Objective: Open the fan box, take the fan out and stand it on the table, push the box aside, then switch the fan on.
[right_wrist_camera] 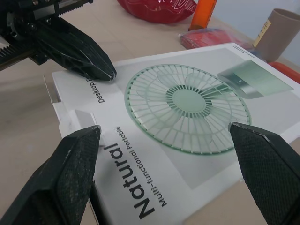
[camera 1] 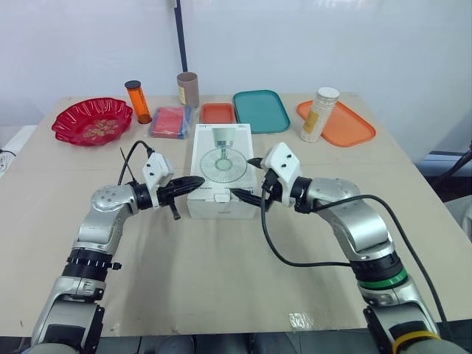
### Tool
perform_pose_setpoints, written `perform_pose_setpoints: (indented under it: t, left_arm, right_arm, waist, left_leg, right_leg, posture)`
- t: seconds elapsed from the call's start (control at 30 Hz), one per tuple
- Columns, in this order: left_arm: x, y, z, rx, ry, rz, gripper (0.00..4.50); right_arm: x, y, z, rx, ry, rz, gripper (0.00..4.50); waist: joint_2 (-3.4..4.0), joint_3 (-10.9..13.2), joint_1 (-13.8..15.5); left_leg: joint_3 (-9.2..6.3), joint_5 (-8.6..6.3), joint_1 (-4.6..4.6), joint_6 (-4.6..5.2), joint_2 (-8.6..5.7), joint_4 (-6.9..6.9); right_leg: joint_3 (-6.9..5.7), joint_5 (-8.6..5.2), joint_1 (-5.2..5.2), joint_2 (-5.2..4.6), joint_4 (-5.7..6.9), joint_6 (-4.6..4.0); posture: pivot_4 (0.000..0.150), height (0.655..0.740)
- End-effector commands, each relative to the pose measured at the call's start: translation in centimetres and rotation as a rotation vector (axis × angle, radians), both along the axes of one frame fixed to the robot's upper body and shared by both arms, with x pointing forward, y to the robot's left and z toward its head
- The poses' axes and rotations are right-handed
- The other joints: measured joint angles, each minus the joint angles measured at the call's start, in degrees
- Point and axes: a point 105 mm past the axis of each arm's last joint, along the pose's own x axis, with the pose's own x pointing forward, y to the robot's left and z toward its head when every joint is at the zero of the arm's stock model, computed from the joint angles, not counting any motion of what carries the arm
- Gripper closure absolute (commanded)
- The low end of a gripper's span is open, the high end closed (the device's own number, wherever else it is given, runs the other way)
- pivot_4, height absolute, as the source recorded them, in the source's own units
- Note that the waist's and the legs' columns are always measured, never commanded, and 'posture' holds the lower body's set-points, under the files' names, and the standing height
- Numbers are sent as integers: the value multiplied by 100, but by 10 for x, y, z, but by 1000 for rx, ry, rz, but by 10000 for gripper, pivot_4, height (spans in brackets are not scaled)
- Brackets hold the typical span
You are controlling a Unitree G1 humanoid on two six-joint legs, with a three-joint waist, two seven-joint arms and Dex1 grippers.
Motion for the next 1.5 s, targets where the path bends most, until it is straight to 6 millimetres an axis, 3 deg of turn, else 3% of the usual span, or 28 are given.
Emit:
perform_pose_setpoints:
  t: [0.03, 0.27, 0.7, 1.27, 1.5]
  left_arm:
    - [-3, 1, -4, 30, 13, -7, 43638]
    - [-4, 5, -1, 44, 7, -10, 43638]
    - [-5, 11, 0, 72, 9, -17, 43638]
    - [-2, 8, -3, 72, 12, -19, 43638]
    - [-2, 7, -4, 66, 9, -16, 43638]
  right_arm:
    - [-11, 9, 9, -7, -50, 58, 0]
    - [-4, -11, -5, -69, -39, -20, 0]
    - [-8, -31, -8, -60, -11, -89, 0]
    - [-5, -50, 25, 81, -19, -161, 0]
    - [-5, -48, 3, -30, -9, -150, 0]
  waist:
    - [0, 0, -2]
    - [0, 0, 1]
    - [-1, 0, 3]
    - [-1, 0, 3]
    - [-1, 0, 2]
  left_leg:
    - [0, 0, 0, 0, 0, 0]
    - [0, 0, -1, 0, -1, 0]
    - [0, 0, 0, 0, -2, 0]
    - [0, 0, 1, 0, -3, -1]
    - [0, 0, 2, 0, -2, -1]
  right_leg:
    - [0, 0, 0, 0, 0, 0]
    - [0, 0, 0, -1, 0, 0]
    - [0, -1, 2, -1, 0, 2]
    - [0, -2, 2, -1, -1, 2]
    - [0, -2, 2, -1, -1, 3]
  posture:
    - [1500, 7400]
    - [1500, 7400]
    - [1500, 7400]
    - [1500, 7400]
    - [1500, 7400]
